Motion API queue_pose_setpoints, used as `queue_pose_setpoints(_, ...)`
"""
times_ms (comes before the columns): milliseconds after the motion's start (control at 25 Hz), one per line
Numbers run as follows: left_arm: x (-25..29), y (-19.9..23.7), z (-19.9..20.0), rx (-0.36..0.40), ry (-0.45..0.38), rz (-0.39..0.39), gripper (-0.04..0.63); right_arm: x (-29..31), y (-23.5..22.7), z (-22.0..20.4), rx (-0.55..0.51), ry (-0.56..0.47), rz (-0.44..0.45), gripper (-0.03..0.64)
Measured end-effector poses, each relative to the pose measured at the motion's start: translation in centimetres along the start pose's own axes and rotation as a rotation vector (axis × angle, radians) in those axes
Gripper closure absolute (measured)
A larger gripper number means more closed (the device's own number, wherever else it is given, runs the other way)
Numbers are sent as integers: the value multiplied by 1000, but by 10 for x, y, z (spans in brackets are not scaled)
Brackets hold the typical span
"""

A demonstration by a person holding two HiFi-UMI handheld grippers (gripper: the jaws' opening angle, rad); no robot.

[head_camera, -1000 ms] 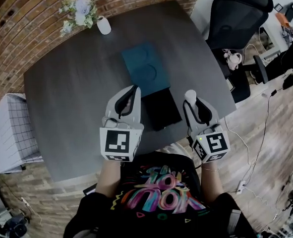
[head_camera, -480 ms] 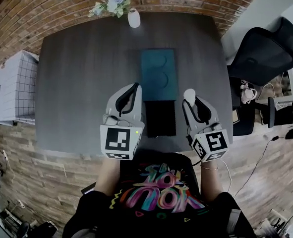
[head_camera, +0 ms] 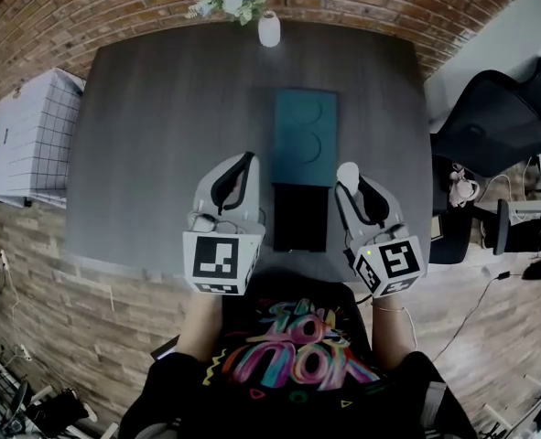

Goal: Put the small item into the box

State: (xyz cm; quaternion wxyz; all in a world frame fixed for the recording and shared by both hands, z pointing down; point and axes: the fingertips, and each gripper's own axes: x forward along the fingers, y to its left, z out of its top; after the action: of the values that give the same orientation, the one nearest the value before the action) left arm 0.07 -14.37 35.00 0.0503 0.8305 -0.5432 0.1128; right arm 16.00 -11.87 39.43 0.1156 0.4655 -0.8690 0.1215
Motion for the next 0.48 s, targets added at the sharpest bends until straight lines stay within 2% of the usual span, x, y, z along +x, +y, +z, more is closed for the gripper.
queue_pose_setpoints(200, -2, 9, -1, -27, 1, 6, 594, 6, 8, 0, -1, 9, 5, 488)
queue_pose_setpoints(480, -1, 18, 4, -2, -28, -18, 594, 10, 16, 4, -11, 3, -6, 488)
